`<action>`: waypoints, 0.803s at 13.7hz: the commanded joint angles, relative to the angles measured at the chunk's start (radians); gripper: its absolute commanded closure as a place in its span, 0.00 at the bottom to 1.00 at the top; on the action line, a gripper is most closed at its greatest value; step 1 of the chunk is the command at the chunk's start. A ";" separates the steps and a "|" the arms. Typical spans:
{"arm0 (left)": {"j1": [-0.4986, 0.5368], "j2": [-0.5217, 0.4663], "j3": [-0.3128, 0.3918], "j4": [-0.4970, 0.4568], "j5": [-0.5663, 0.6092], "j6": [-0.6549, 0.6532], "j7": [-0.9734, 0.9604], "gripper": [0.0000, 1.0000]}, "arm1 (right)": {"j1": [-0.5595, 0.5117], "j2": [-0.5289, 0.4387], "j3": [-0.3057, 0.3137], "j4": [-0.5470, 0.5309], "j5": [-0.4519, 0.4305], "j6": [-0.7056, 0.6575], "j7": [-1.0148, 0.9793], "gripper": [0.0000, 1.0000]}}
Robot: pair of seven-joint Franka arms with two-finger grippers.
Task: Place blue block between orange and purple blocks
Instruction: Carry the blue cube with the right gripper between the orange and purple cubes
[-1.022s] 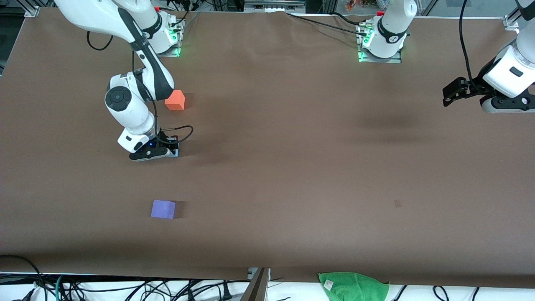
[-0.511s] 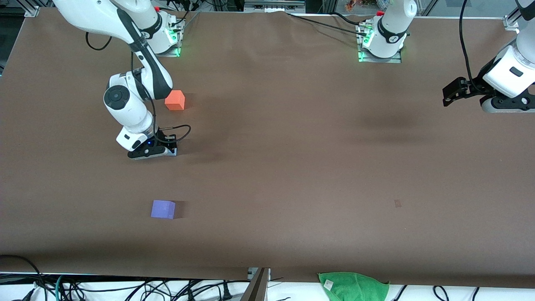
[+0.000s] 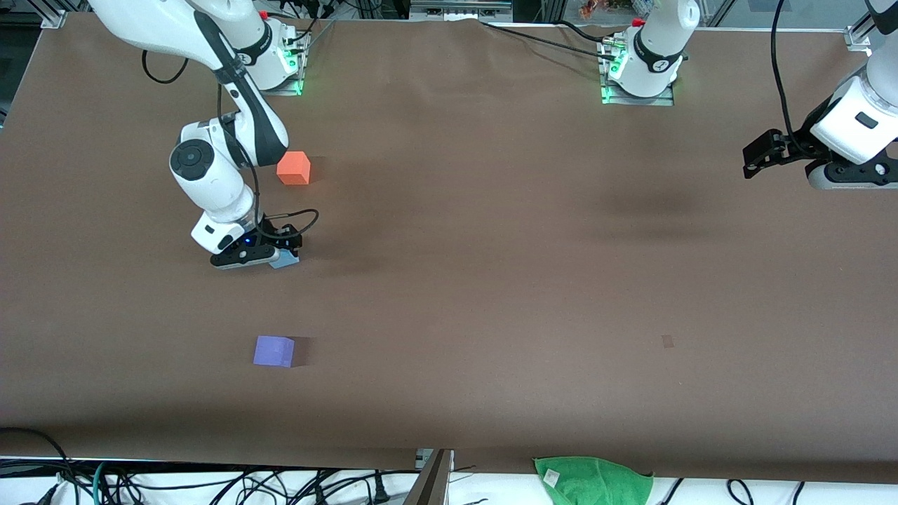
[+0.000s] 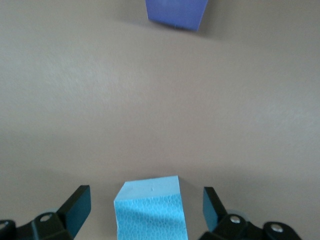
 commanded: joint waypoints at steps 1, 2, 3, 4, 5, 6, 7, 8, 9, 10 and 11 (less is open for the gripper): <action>0.013 -0.008 -0.005 0.010 -0.018 -0.019 0.015 0.00 | -0.014 -0.041 0.013 0.049 0.018 -0.113 -0.028 0.01; 0.013 -0.008 -0.005 0.010 -0.018 -0.019 0.015 0.00 | -0.012 -0.041 0.013 0.103 0.018 -0.199 -0.028 0.01; 0.012 -0.008 -0.006 0.010 -0.018 -0.019 0.015 0.00 | -0.014 -0.044 0.013 0.155 0.020 -0.286 -0.028 0.01; 0.013 -0.010 -0.006 0.010 -0.018 -0.019 0.015 0.00 | -0.012 -0.060 0.013 0.204 0.020 -0.375 -0.028 0.01; 0.012 -0.010 -0.005 0.010 -0.018 -0.024 0.015 0.00 | -0.012 -0.073 0.013 0.254 0.020 -0.468 -0.028 0.01; 0.012 -0.010 -0.006 0.010 -0.018 -0.024 0.015 0.00 | -0.012 -0.078 0.013 0.323 0.020 -0.576 -0.028 0.01; 0.013 -0.010 -0.006 0.010 -0.018 -0.024 0.017 0.00 | -0.012 -0.077 0.013 0.398 0.018 -0.683 -0.030 0.01; 0.012 -0.010 -0.006 0.010 -0.018 -0.024 0.015 0.00 | -0.012 -0.075 0.013 0.455 0.018 -0.768 -0.028 0.01; 0.013 -0.008 -0.005 0.010 -0.018 -0.024 0.017 0.00 | -0.012 -0.078 0.013 0.495 0.018 -0.828 -0.028 0.01; 0.013 -0.010 -0.006 0.010 -0.018 -0.024 0.015 0.00 | -0.012 -0.078 0.013 0.541 0.018 -0.871 -0.031 0.01; 0.013 -0.008 -0.005 0.010 -0.018 -0.024 0.017 0.00 | -0.012 -0.078 0.014 0.584 0.018 -0.918 -0.031 0.01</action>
